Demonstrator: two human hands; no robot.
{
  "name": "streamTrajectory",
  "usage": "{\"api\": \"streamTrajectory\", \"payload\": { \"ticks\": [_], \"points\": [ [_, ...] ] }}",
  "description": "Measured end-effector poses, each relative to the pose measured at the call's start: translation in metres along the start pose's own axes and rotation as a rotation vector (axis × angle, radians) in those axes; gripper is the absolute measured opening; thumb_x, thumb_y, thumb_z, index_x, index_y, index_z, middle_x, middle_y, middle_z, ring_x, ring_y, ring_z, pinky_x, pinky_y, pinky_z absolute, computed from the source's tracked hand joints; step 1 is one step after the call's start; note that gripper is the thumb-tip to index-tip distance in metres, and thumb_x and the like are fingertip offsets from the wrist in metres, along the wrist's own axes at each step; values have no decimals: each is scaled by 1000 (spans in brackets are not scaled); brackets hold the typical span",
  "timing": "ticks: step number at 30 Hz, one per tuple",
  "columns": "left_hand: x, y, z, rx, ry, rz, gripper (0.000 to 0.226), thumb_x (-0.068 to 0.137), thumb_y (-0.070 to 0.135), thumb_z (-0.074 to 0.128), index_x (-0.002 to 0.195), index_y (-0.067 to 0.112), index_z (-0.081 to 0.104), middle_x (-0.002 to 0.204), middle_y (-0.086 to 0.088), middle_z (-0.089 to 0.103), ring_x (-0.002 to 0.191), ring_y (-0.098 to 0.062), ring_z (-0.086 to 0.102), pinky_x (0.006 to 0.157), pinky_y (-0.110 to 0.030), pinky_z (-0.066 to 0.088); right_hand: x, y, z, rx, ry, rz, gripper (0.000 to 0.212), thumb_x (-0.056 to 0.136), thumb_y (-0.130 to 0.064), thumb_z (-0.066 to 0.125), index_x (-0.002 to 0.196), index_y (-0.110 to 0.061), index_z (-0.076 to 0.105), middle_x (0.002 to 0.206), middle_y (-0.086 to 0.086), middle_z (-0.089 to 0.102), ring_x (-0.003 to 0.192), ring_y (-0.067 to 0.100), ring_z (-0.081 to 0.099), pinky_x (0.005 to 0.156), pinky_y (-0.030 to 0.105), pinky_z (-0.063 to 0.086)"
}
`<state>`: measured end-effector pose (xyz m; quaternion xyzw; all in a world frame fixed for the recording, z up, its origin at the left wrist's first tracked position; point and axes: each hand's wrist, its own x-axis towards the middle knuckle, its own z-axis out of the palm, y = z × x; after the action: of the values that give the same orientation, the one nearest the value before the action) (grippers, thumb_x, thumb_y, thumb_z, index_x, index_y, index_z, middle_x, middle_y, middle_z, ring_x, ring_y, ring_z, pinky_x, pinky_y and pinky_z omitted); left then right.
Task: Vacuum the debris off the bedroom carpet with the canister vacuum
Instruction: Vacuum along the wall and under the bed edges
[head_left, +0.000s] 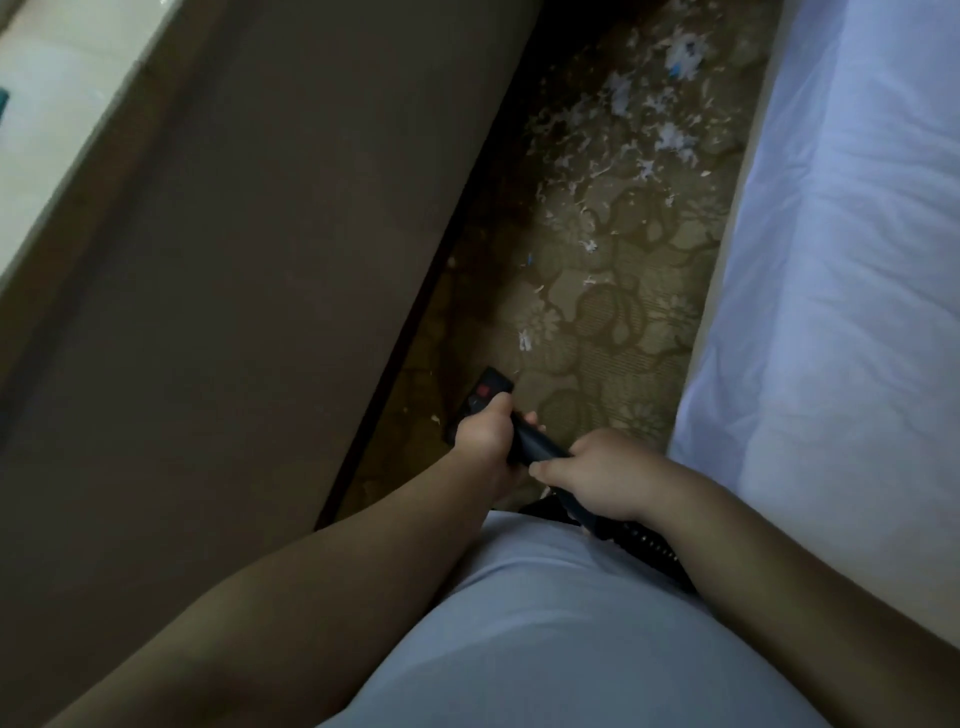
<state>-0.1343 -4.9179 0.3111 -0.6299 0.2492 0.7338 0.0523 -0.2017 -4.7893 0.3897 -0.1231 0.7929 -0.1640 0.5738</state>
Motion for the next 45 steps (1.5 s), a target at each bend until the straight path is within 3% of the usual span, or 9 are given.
{"api": "streamTrajectory", "payload": {
  "ticks": [3,9,12,21,28,31,35,38,45],
  "points": [
    [-11,-14,-21,-91,-11,-17,18,97,21,58,107,7,61,66,-5,62,63,-18,59,64,-31,54,-6,-6,15,-82,-16,-14,44,92,-58,69,87,-14,68,81,6,71,70,20,67,59,30,44],
    [-22,-28,-101,-302,83,-10,25,95,25,61,112,8,63,69,-3,63,65,-19,61,64,-30,55,-5,-38,74,-282,-123,-93,44,92,-58,69,81,-16,63,77,5,66,69,21,63,59,32,40],
    [-31,-31,-145,-363,112,11,14,93,20,60,103,10,61,71,-5,61,69,-20,58,66,-31,54,-5,-56,106,-337,-175,-131,44,92,-59,69,85,-15,67,85,8,70,77,24,68,65,32,45],
    [-57,-60,-272,-559,212,38,21,91,22,63,108,11,66,85,-7,64,83,-24,62,80,-38,55,-24,-104,218,-465,-283,-200,42,92,-57,70,89,-15,72,87,10,75,82,28,74,87,45,60],
    [-61,-78,-332,-638,254,56,28,93,19,61,118,8,65,92,-9,65,86,-24,63,79,-39,57,-34,-124,275,-565,-287,-214,40,96,-56,67,88,-17,70,79,6,73,72,23,71,68,33,50],
    [-60,-73,-331,-650,262,51,26,93,18,61,117,8,64,95,-9,66,88,-23,64,79,-39,57,-33,-130,274,-569,-288,-210,41,96,-54,67,89,-14,69,75,7,74,64,22,73,64,31,51],
    [-54,-59,-302,-629,246,50,24,93,18,61,115,8,65,94,-9,65,88,-23,64,78,-39,56,-22,-126,245,-568,-268,-210,42,96,-55,67,89,-13,68,78,10,74,68,25,74,66,35,57],
    [-47,-42,-254,-573,238,64,18,94,18,60,108,8,64,90,-9,64,86,-23,63,79,-38,56,-8,-113,203,-551,-241,-211,44,97,-58,64,90,-15,68,85,10,73,78,28,74,77,41,58],
    [-21,0,-112,-490,191,67,19,97,20,57,113,11,61,83,-8,61,74,-19,62,68,-32,56,35,-73,72,-447,-217,-164,41,97,-58,62,94,-18,67,88,7,73,79,25,72,70,36,54]
  ]
}}
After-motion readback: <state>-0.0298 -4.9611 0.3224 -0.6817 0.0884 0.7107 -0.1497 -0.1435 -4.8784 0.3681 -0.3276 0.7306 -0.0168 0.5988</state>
